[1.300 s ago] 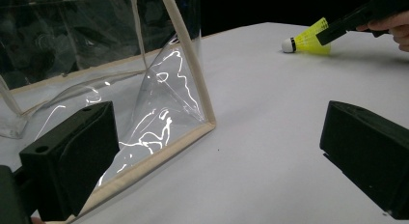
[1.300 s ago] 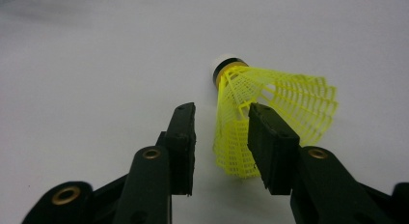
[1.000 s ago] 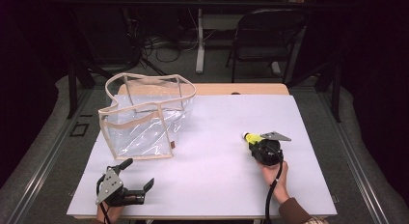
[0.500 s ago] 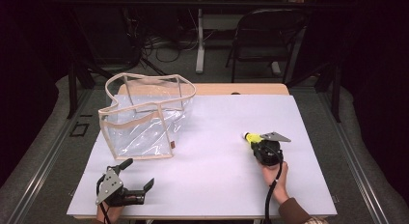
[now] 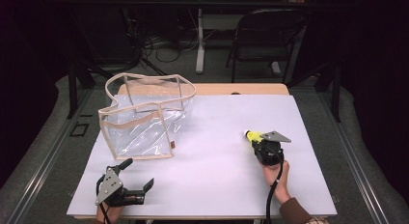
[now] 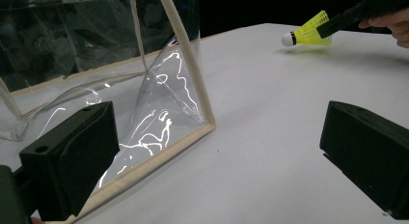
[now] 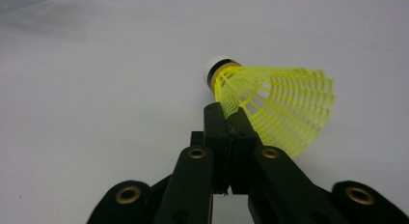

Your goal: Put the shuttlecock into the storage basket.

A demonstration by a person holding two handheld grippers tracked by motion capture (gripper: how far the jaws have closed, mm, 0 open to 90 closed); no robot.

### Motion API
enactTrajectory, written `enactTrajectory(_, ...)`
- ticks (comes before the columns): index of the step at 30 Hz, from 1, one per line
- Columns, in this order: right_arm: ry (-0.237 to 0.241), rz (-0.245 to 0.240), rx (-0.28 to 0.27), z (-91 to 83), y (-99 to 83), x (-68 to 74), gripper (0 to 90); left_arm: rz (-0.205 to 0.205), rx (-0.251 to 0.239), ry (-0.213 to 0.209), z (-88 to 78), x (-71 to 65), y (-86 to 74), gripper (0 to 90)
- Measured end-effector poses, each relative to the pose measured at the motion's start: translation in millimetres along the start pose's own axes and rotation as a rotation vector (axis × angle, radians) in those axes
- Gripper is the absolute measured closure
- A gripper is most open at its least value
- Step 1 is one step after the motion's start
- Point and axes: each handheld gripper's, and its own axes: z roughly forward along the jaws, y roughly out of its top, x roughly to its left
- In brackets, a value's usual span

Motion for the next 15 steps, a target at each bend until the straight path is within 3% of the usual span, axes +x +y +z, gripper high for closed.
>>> enactTrajectory(15,0.022,-0.034,-0.062,-20.2,15.5,-4.7,90.0,0.002,0.003,-0.001,0.6,-0.1,-0.1,0.0)
